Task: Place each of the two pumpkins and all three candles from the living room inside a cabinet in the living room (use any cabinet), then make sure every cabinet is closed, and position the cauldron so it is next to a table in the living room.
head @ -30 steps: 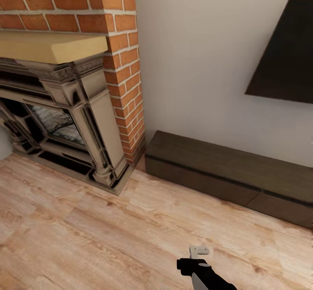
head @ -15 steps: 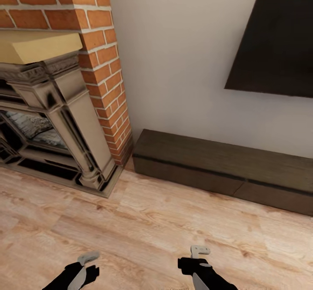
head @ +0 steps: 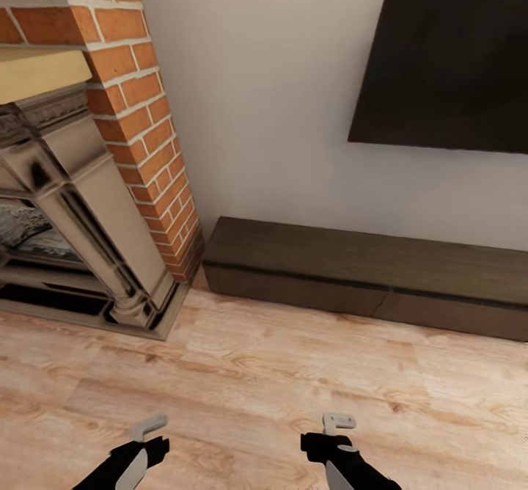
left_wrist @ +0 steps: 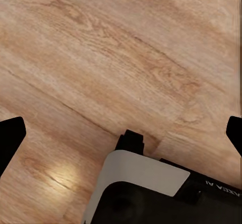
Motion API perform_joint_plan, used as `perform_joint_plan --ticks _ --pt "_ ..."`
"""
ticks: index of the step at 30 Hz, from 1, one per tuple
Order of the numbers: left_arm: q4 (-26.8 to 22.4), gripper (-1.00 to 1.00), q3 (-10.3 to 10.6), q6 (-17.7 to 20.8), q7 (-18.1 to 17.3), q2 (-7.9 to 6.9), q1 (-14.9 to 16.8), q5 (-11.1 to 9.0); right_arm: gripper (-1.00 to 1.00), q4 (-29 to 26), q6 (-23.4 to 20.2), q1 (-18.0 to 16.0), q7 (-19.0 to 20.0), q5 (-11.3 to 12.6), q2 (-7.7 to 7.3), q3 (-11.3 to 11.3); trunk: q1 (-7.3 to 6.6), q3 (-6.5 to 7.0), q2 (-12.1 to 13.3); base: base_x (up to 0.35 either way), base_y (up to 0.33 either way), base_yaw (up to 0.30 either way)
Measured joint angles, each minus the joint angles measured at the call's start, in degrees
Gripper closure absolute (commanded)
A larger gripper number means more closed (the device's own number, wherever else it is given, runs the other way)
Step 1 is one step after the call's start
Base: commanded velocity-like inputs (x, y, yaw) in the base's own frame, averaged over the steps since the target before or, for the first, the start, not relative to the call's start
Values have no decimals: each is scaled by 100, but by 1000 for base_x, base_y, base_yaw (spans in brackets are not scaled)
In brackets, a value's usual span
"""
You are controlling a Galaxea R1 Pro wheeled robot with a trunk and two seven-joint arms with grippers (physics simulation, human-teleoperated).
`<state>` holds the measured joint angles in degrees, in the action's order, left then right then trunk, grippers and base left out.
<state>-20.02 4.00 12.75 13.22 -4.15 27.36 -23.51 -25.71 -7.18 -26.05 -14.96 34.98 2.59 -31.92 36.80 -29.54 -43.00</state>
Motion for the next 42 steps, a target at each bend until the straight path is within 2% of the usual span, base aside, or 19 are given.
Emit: perform_joint_plan --ticks 11,23,29,33,42 --pt "52 -100 -3 -21 -5 8 -4 -10 -100 120 92 0 2 10 10 5 0 -69 0 2 222 -214" --pt "67 -100 15 -170 -43 22 -10 3 -100 121 92 0 -2 12 9 5 -1 -145 0 20 26 -205" --pt "66 -100 22 -180 -47 32 -18 9 -100 122 105 -1 -1 3 8 -4 -1 -170 -1 156 0 -39" --pt "66 -100 22 -180 -51 33 -20 7 -100 134 343 -1 5 -7 12 -14 0 -172 0 19 0 -3" --pt "66 -100 28 -180 -52 34 -20 6 -100 163 466 -1 -1 1 23 -13 -3 -173 -1 158 0 0"
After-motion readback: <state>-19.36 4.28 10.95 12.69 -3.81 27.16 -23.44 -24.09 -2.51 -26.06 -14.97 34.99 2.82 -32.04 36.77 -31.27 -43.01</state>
